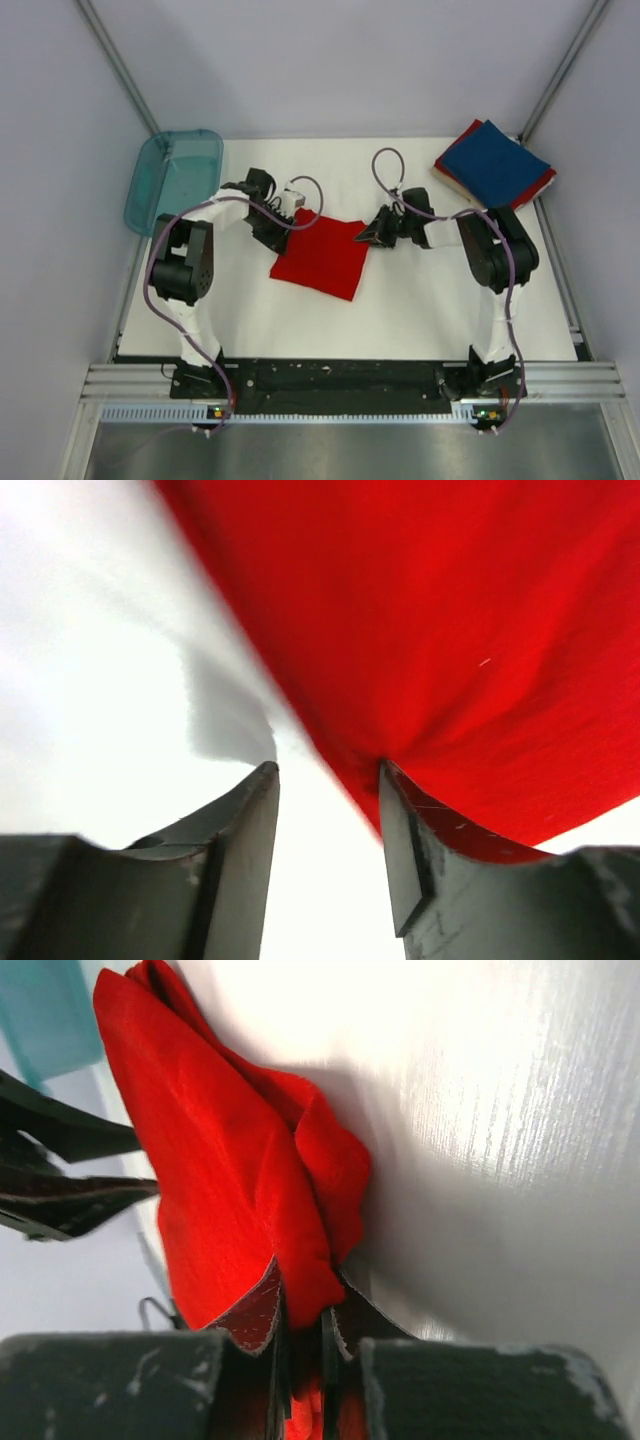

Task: Fold and stack the t-shirts
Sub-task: Put the neatly folded tshirt into the corner of the board with the right arm

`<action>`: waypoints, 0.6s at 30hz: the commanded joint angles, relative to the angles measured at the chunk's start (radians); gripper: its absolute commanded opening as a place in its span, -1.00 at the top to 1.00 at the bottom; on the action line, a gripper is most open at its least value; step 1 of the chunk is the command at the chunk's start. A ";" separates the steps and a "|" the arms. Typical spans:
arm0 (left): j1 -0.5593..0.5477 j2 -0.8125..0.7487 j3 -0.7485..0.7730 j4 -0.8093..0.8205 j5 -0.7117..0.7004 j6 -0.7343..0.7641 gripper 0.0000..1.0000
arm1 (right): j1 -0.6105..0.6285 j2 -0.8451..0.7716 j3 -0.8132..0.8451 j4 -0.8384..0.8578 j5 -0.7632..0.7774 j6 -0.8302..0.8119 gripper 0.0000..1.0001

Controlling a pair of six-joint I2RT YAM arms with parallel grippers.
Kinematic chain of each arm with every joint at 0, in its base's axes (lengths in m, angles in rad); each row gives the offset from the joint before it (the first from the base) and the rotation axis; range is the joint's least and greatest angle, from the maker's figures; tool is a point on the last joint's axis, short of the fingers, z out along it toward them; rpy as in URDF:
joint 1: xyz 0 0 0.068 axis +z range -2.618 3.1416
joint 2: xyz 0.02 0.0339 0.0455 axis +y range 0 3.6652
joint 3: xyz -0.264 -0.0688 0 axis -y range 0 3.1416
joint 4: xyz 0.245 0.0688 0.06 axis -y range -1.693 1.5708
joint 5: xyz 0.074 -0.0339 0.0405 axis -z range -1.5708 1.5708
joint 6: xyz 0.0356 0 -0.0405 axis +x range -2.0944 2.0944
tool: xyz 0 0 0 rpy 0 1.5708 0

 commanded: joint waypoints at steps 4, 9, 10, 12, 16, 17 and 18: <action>0.110 -0.198 0.020 0.054 -0.019 0.019 -0.01 | -0.002 -0.185 0.138 -0.308 0.260 -0.319 1.00; 0.135 -0.273 -0.014 0.050 -0.041 0.039 -0.01 | -0.031 -0.226 0.265 -0.518 0.430 -0.509 1.00; 0.138 -0.284 -0.022 0.051 -0.048 0.043 -0.01 | -0.036 -0.222 0.295 -0.555 0.465 -0.542 1.00; 0.142 -0.310 -0.039 0.057 -0.047 0.046 0.03 | -0.048 -0.208 0.366 -0.635 0.534 -0.600 1.00; 0.145 -0.327 -0.063 0.068 -0.041 0.054 0.06 | -0.080 -0.176 0.495 -0.743 0.627 -0.651 1.00; 0.145 -0.324 -0.062 0.065 -0.042 0.056 0.03 | -0.093 -0.168 0.526 -0.755 0.637 -0.652 1.00; 0.145 -0.319 -0.057 0.059 -0.044 0.054 0.01 | -0.103 -0.156 0.553 -0.769 0.642 -0.659 1.00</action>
